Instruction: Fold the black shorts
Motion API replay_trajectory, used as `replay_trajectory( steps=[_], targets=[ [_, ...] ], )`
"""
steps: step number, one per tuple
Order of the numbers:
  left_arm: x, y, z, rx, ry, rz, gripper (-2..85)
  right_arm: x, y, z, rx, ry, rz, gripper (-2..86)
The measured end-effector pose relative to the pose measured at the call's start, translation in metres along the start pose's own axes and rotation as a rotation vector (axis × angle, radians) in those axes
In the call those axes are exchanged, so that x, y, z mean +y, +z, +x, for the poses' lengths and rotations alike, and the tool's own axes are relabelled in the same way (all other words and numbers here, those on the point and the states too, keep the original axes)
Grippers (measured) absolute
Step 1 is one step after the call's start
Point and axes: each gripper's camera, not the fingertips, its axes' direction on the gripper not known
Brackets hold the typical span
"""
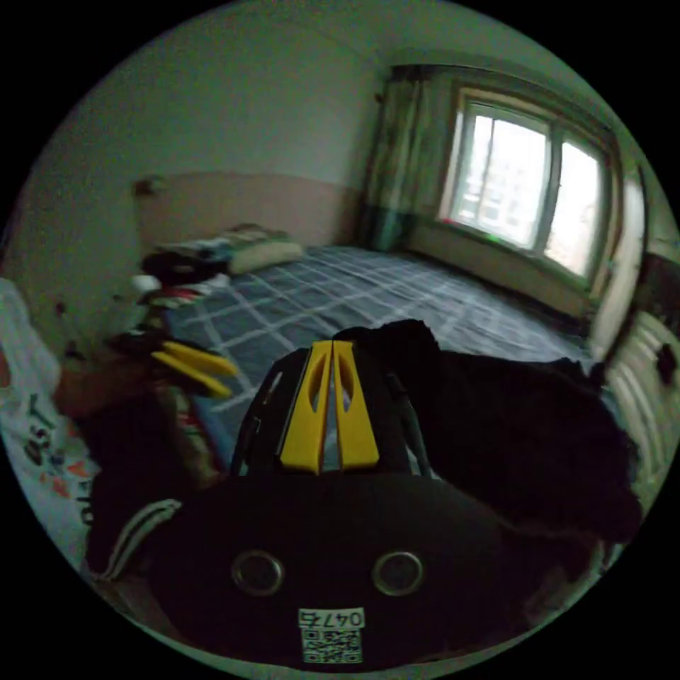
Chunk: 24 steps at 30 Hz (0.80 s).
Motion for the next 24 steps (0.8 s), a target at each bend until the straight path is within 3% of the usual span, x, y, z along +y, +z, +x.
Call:
replay_trajectory(
  steps=[2, 5, 6, 10, 15, 18, 21, 24],
  targets=[
    [-0.003, -0.015, 0.009, 0.066, 0.021, 0.019, 13.3, 0.006, 0.002, -0.044, -0.165, -0.073, 0.020, -0.3],
    [-0.005, -0.037, 0.012, 0.153, -0.001, 0.030, 10.7, 0.021, 0.020, -0.107, -0.275, -0.123, -0.118, 0.3],
    [-0.007, -0.036, 0.014, 0.169, 0.005, -0.031, 10.7, 0.033, 0.031, -0.128, -0.265, -0.136, -0.191, 1.2],
    [-0.006, -0.005, 0.053, 0.154, 0.168, -0.302, 15.5, 0.061, 0.023, -0.156, -0.245, -0.044, -0.178, 5.9],
    [-0.005, 0.030, 0.112, 0.016, 0.378, -0.386, 17.7, 0.106, -0.040, -0.122, 0.227, 0.261, -0.108, 7.4],
    [0.001, 0.064, 0.139, 0.031, 0.446, -0.561, 16.5, 0.120, -0.045, -0.100, 0.333, 0.331, -0.185, 9.9],
    [0.008, 0.064, 0.156, -0.128, 0.533, -0.549, 10.2, 0.121, -0.028, -0.086, 0.398, 0.310, -0.317, 13.3],
    [0.003, 0.042, 0.160, -0.122, 0.517, -0.510, 5.9, 0.125, -0.016, -0.073, 0.474, 0.347, -0.369, 16.1]
  ],
)
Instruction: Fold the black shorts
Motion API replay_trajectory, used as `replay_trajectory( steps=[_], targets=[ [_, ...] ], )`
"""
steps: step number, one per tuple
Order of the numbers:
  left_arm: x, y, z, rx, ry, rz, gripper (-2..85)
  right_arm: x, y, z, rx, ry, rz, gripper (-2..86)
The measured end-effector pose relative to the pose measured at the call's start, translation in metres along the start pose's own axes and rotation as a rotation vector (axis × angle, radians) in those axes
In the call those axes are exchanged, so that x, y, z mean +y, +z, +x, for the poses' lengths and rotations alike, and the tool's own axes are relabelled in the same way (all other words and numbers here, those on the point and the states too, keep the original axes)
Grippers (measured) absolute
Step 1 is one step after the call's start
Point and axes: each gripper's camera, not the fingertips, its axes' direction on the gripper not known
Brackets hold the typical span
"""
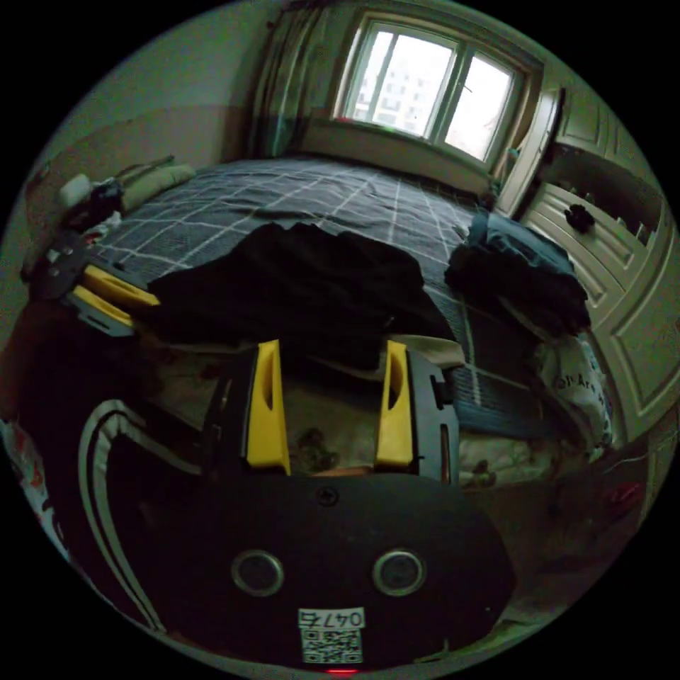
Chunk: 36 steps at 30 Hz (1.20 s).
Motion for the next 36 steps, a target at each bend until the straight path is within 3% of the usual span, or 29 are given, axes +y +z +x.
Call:
replay_trajectory(
  steps=[4, 7, 9, 13, 17, 20, 25, 28, 33, 36],
  targets=[
    [0.019, -0.043, -0.013, 0.078, -0.078, 0.134, 4.2, -0.006, 0.010, 0.010, -0.161, 0.062, 0.004, 14.1],
    [0.036, -0.073, -0.022, 0.150, -0.123, 0.211, 3.8, -0.012, -0.001, 0.005, -0.290, 0.076, 0.065, 4.2],
    [0.047, -0.093, -0.029, 0.172, -0.163, 0.256, 3.4, -0.011, -0.036, 0.005, -0.442, 0.114, 0.286, 1.6],
    [0.077, -0.153, -0.040, 0.150, -0.240, 0.389, 2.4, -0.016, -0.074, 0.006, -0.571, 0.192, 0.404, 1.8],
    [0.096, -0.188, -0.045, 0.142, -0.296, 0.400, 2.0, -0.032, -0.098, -0.021, -0.429, 0.132, 0.285, 6.6],
    [0.115, -0.196, -0.057, 0.072, -0.411, 0.344, 1.9, -0.034, -0.128, -0.053, -0.304, 0.018, 0.316, 9.4],
    [0.156, -0.200, -0.078, 0.199, -0.581, 0.331, 2.2, -0.039, -0.157, -0.109, -0.189, -0.166, 0.326, 11.7],
    [0.162, -0.206, -0.078, 0.243, -0.615, 0.333, 2.6, -0.042, -0.155, -0.157, -0.127, -0.352, 0.233, 13.4],
    [0.158, -0.231, -0.073, 0.250, -0.595, 0.327, 3.0, -0.030, -0.152, -0.220, 0.300, -0.666, 0.145, 12.3],
    [0.150, -0.248, -0.065, 0.232, -0.569, 0.310, 3.2, -0.046, -0.170, -0.214, 0.249, -0.618, 0.249, 12.1]
  ],
)
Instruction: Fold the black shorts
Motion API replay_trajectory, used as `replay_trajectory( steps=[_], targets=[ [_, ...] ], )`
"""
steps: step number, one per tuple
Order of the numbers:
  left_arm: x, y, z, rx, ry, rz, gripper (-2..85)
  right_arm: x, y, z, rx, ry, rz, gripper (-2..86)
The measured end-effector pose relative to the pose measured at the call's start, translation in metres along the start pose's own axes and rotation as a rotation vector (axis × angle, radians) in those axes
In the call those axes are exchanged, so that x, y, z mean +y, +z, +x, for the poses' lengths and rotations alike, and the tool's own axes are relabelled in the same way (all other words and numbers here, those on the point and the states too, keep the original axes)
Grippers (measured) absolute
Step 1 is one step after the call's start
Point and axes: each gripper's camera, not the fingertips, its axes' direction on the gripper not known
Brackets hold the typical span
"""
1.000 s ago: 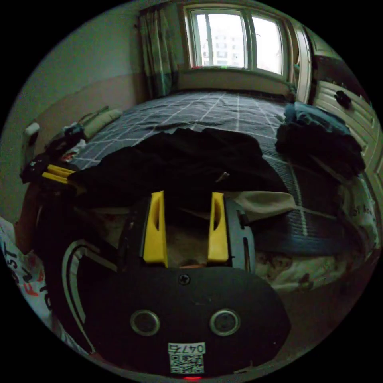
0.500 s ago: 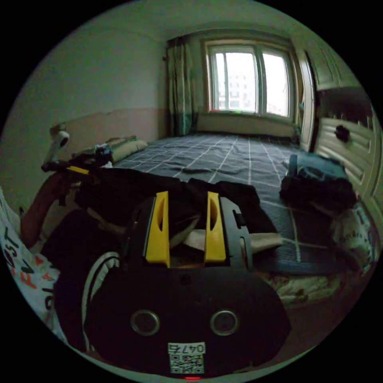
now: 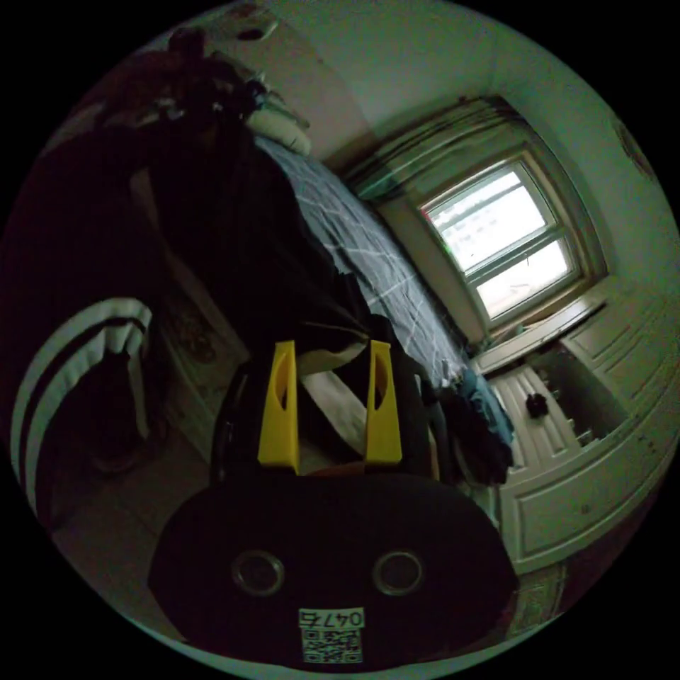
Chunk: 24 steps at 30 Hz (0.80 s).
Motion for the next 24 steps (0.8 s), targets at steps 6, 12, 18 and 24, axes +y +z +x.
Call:
replay_trajectory(
  steps=[6, 12, 18, 24],
  targets=[
    [-0.013, -0.029, 0.050, -0.105, 0.104, -0.020, 3.2, -0.035, 0.022, 0.029, -0.058, -0.130, -0.067, 13.6],
    [-0.032, -0.076, 0.115, -0.138, 0.240, 0.007, 2.5, -0.048, -0.007, 0.082, -0.202, -0.005, 0.114, 0.4],
    [-0.104, -0.167, 0.243, -0.301, 0.592, 0.069, 1.8, -0.050, -0.104, 0.259, 0.008, 0.345, 0.238, -0.4],
    [-0.196, -0.282, 0.411, -0.497, 0.816, 0.241, 1.7, -0.038, -0.226, 0.471, 0.220, 0.702, 0.348, -0.6]
  ],
)
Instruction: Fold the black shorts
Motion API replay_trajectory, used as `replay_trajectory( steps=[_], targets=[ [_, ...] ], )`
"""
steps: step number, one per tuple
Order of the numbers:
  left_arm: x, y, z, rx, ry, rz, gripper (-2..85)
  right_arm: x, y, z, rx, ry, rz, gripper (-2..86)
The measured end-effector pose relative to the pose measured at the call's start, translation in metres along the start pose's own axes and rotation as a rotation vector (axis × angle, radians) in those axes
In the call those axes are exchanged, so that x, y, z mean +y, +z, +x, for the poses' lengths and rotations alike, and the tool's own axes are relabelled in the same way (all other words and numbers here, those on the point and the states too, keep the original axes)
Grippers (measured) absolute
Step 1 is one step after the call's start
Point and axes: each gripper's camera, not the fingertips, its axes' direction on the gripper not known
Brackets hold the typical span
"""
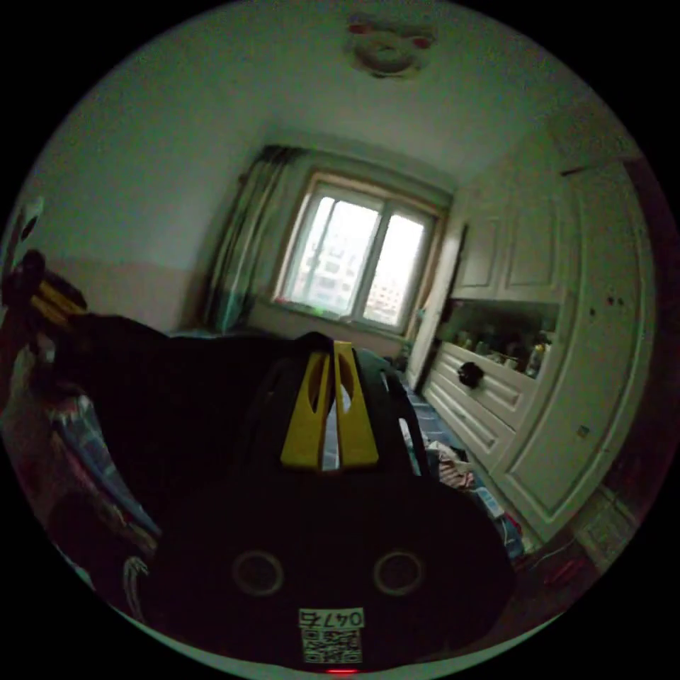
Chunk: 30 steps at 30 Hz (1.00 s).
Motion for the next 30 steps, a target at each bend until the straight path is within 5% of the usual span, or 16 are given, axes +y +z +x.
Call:
replay_trajectory(
  steps=[7, 13, 20, 24, 30],
  targets=[
    [-0.123, -0.129, -0.028, -0.177, -0.047, 0.115, 1.7, -0.114, -0.088, 0.097, 0.067, 0.204, 0.240, -0.5],
    [-0.151, -0.139, -0.013, -0.160, 0.028, 0.096, 1.7, -0.125, -0.090, 0.129, 0.159, 0.267, 0.284, -0.5],
    [-0.157, -0.035, 0.011, 0.052, 0.171, -0.051, 1.6, -0.047, 0.019, 0.178, 0.109, 0.523, 0.086, -0.6],
    [-0.148, 0.021, -0.002, 0.304, 0.143, -0.022, 1.7, -0.022, 0.068, 0.199, 0.020, 0.741, 0.171, -0.6],
    [-0.055, 0.046, -0.114, 0.370, -0.041, 0.086, 1.9, -0.126, 0.210, 0.068, -0.123, 0.443, 0.046, -0.6]
  ],
)
